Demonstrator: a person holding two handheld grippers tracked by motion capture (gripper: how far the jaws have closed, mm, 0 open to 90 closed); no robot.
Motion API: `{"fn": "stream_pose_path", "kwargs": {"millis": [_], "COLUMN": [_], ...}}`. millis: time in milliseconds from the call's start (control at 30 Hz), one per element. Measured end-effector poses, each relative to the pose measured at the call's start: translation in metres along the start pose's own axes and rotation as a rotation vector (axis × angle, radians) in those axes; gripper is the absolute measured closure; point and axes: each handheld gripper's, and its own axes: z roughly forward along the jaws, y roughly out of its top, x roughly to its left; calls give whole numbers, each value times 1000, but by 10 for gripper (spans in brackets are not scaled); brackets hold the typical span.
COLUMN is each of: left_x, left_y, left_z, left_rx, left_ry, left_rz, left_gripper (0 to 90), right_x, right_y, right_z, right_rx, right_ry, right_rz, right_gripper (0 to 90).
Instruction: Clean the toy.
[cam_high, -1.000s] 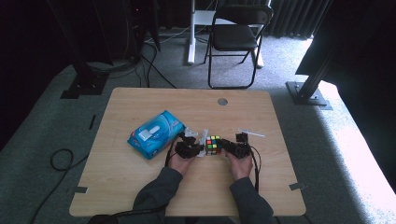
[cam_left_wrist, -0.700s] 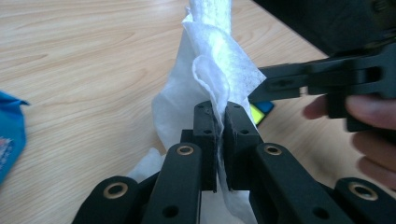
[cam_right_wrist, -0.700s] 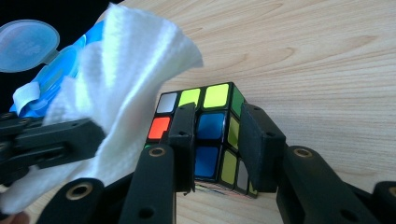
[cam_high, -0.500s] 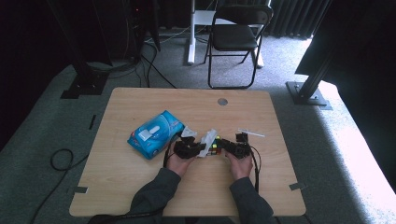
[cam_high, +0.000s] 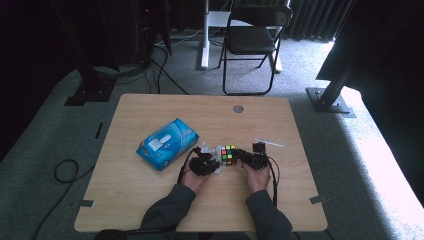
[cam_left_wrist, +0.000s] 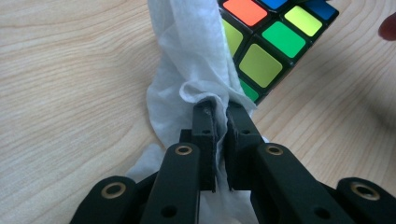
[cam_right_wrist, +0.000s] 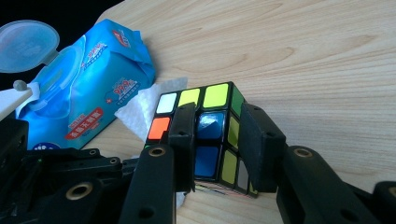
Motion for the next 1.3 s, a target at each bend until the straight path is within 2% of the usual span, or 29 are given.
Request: {"fn": "stream_pose_path", "kwargs": {"millis": [67, 467, 833, 1033, 1133, 1267, 1300], "left_x": [0, 4, 12, 21, 25, 31, 35], "left_y": [0, -2, 0, -6, -11, -18, -22], "left_z": [0, -4, -28, -46, -51, -55, -58], "left_rx": [3, -9, -56, -76, -62, -52, -44], "left_ry": [4, 2, 16, 40, 68, 87, 104], "left_rz": [7, -13, -22, -33, -29, -38, -49], "left_gripper": [840, 840, 843, 843, 842, 841, 837], "right_x": [0, -1, -1, -2, -3, -3, -4], "right_y": [0, 1, 1, 2, 3, 4, 4], "right_z": [0, 0, -1, -5, -7, -10, -12], "right_rx": [0, 2, 1, -21, -24, -28, -32], "right_ry": [0, 4, 6, 16, 10, 6, 0], "right_rz": [1, 1, -4, -5, -7, -13, -17], "right_gripper": [677, 676, 666, 602, 584, 577, 563]}}
